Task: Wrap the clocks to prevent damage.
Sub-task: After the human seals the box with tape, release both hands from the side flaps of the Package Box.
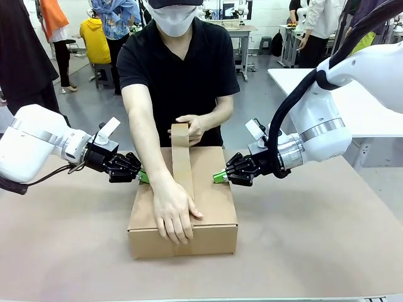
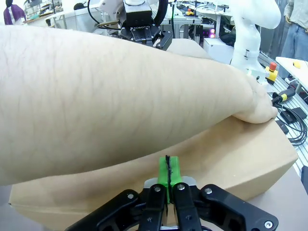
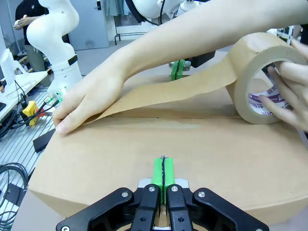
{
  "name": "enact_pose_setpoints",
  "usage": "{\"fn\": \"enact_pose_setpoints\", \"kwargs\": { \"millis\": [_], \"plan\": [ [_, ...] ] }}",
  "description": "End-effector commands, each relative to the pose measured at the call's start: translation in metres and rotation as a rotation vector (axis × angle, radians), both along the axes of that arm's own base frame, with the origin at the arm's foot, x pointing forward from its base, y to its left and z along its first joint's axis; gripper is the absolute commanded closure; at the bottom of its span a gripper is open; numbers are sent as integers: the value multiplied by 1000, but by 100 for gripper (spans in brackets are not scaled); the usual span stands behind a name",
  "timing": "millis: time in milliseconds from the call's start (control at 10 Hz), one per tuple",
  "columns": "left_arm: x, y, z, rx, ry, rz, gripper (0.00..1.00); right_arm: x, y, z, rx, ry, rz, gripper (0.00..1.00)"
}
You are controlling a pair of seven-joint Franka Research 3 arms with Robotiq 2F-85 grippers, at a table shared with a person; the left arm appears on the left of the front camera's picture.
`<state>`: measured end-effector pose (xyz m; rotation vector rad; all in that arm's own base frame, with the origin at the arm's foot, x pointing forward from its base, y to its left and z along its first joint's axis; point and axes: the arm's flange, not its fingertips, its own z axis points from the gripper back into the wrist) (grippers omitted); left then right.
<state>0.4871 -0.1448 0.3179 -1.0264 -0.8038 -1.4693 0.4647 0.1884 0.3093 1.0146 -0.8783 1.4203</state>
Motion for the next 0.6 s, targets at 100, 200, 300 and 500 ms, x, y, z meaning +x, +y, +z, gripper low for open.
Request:
{"fn": "enact_pose_setpoints", "kwargs": {
  "millis": [100,200,300,500],
  "plan": [
    [0,-1,-1,3,-1,2,100,0,1,-2,1,2,-15,99],
    [0,-1,-1,3,-1,2,100,0,1,-2,1,2,-15,99],
    [0,-1,-1,3,-1,2,100,0,1,-2,1,2,-15,99],
    [0,-1,-1,3,-1,2,100,0,1,-2,1,2,-15,99]
  ]
}}
